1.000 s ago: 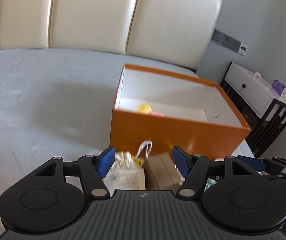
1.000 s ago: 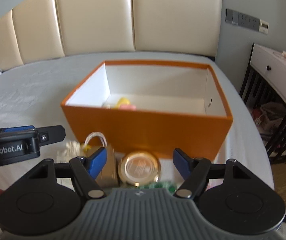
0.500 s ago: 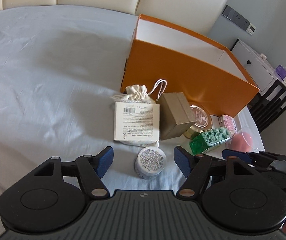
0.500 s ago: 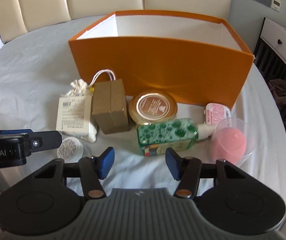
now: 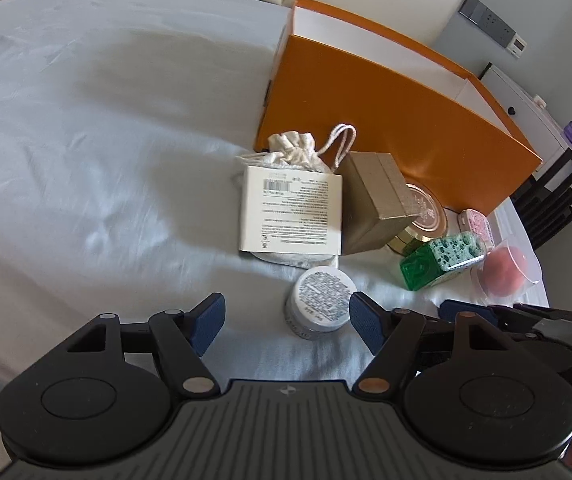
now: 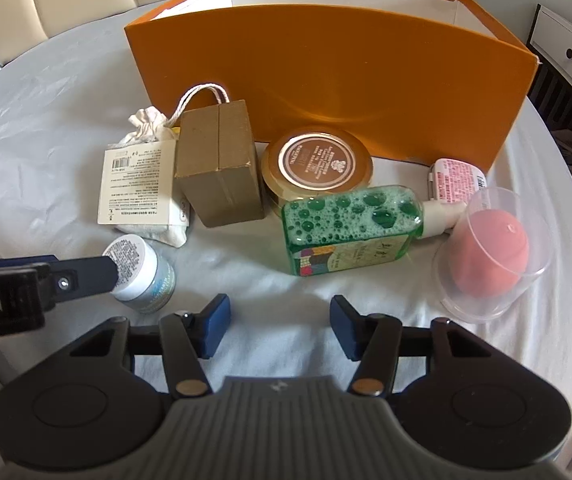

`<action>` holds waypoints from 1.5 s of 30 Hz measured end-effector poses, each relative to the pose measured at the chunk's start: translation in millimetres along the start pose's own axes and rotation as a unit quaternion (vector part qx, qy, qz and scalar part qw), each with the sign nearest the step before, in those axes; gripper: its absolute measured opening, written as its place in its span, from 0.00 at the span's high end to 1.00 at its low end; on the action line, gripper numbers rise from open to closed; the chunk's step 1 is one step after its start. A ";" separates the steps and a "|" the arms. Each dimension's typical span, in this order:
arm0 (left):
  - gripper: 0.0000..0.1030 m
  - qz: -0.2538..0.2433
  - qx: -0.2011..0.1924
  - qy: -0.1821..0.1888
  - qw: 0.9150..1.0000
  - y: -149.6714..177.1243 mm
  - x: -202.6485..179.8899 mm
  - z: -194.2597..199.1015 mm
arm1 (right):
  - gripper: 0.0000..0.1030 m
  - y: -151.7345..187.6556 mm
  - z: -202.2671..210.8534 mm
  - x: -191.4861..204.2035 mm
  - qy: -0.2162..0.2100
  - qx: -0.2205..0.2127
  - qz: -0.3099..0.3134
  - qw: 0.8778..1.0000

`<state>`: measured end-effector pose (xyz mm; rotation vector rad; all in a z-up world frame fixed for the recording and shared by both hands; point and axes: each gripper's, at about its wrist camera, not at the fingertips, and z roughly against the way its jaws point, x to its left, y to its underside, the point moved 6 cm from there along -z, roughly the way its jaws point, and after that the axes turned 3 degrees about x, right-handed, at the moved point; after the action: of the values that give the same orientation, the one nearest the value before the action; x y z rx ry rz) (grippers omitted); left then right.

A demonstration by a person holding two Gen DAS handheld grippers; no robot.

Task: Organize rigid objects
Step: 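Grasp the white silver-lidded jar with the left gripper while the right grasps the clear cup with pink sponge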

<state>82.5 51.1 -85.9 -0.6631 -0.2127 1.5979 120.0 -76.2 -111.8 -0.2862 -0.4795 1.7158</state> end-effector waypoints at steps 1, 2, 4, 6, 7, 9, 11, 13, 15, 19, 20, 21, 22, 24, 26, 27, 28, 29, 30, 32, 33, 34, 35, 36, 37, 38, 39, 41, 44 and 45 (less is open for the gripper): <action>0.19 -0.004 -0.001 0.007 1.000 -0.2 -2.7 -0.3 | 0.46 -1.0 -0.9 0.4 0.000 0.000 0.001 1.000; 0.19 -0.009 -0.001 0.013 1.000 -0.3 -6.0 -0.8 | 0.46 -1.9 -1.6 0.2 0.001 0.000 0.002 1.000; 0.23 -0.019 -0.001 0.018 1.000 -0.1 -11.6 -2.8 | 0.48 -3.4 -3.7 -1.9 0.006 0.001 0.001 1.000; 0.25 -0.023 0.002 0.020 1.000 0.5 -14.6 -6.1 | 0.48 -5.3 -3.1 -5.6 0.007 0.001 0.001 1.000; 0.27 -0.025 0.004 0.022 0.999 1.1 -15.7 -7.8 | 0.48 -6.2 -2.5 -6.7 0.007 0.001 0.001 1.000; 0.30 -0.025 0.006 0.021 0.999 0.3 -18.2 -12.6 | 0.48 -6.9 -1.8 -9.2 0.011 0.000 0.005 1.000; 0.31 -0.028 0.006 0.016 0.999 -0.3 -19.8 -17.0 | 0.48 -7.4 -0.5 -12.7 0.014 0.001 0.006 1.000; 0.35 -0.034 0.007 0.010 0.999 -0.5 -21.8 -21.9 | 0.48 -6.2 0.3 -16.3 0.014 0.001 0.007 1.000; 0.46 -0.042 0.011 0.004 0.999 0.6 -24.0 -27.0 | 0.48 -5.0 1.9 -20.0 0.019 -0.001 0.008 1.000; 0.55 -0.053 0.008 -0.008 0.999 3.4 -24.7 -31.4 | 0.48 -1.4 6.0 -31.6 0.034 -0.006 0.003 0.999; 0.55 -0.051 0.008 -0.007 0.999 3.3 -24.2 -31.3 | 0.48 0.1 7.3 -35.7 0.040 -0.008 -0.001 0.999; 0.55 -0.048 0.008 -0.007 0.999 3.3 -23.9 -31.1 | 0.48 1.3 8.9 -40.5 0.046 -0.011 -0.005 0.999; 0.55 -0.047 0.008 -0.009 0.999 3.1 -24.0 -30.6 | 0.48 2.6 10.6 -45.1 0.052 -0.013 -0.009 0.999; 0.55 -0.047 0.009 -0.010 0.999 1.3 -27.1 -30.3 | 0.48 5.1 14.6 -55.8 0.067 -0.017 -0.019 0.997; 0.55 -0.045 0.009 -0.005 0.999 -0.3 -31.1 -29.4 | 0.48 8.0 17.7 -66.6 0.075 -0.020 -0.032 0.997; 0.55 -0.045 0.009 -0.003 0.999 -1.2 -33.9 -29.3 | 0.47 9.4 19.0 -72.0 0.079 -0.020 -0.038 0.996; 0.55 -0.047 0.008 -0.002 0.999 -2.4 -37.2 -29.5 | 0.47 10.7 20.3 -76.6 0.086 -0.020 -0.040 0.995; 0.55 -0.049 0.007 -0.002 0.999 -3.6 -40.2 -29.8 | 0.45 12.3 22.1 -80.7 0.092 -0.020 -0.041 0.995; 0.55 -0.050 0.008 -0.002 0.999 -4.3 -42.9 -30.1 | 0.43 14.6 24.7 -83.9 0.097 -0.021 -0.040 0.994; 0.55 -0.053 0.011 -0.002 0.999 -5.4 -48.3 -30.9 | 0.39 19.3 30.1 -90.2 0.102 -0.026 -0.038 0.994; 0.55 -0.054 0.011 -0.001 0.998 -5.9 -50.5 -30.7 | 0.36 20.7 32.5 -93.8 0.108 -0.032 -0.036 0.993; 0.55 -0.056 0.011 -0.003 0.998 -6.3 -53.3 -30.5 | 0.34 21.2 33.9 -98.7 0.117 -0.039 -0.031 0.992; 0.55 -0.057 0.011 -0.004 0.998 -7.1 -54.1 -29.6 | 0.29 20.5 34.5 -103.0 0.130 -0.045 -0.026 0.990; 0.55 -0.058 0.011 -0.006 0.998 -7.6 -55.5 -29.7 | 0.28 18.1 32.5 -107.3 0.143 -0.051 -0.021 0.988; 0.55 -0.059 0.012 -0.007 0.998 -7.9 -56.2 -29.5 | 0.28 15.4 31.0 -112.0 0.152 -0.051 -0.019 0.987; 0.55 -0.059 0.013 -0.008 0.998 -7.9 -55.5 -28.2 | 0.27 10.3 28.4 -114.5 0.156 -0.049 -0.023 0.986; 0.55 -0.059 0.012 -0.009 0.998 -8.4 -57.7 -28.2 | 0.23 7.2 26.1 -119.0 0.159 -0.048 -0.028 0.986; 0.55 -0.059 0.011 -0.009 0.998 -9.2 -59.2 -26.1 | 0.20 4.1 24.2 -124.7 0.153 -0.044 -0.041 0.986; 0.55 -0.058 0.009 -0.010 0.998 -9.9 -59.5 -22.3 | 0.20 0.8 21.9 -126.6 0.147 -0.045 -0.034 0.987; 0.55 -0.057 0.008 -0.010 0.998 -10.2 -59.4 -21.6 | 0.21 0.9 21.1 -124.6 0.147 -0.044 -0.030 0.988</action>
<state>102.6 -9.4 -81.1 -0.6116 -0.2481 1.4966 134.9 -201.4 -102.7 -0.5747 -0.3428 1.5636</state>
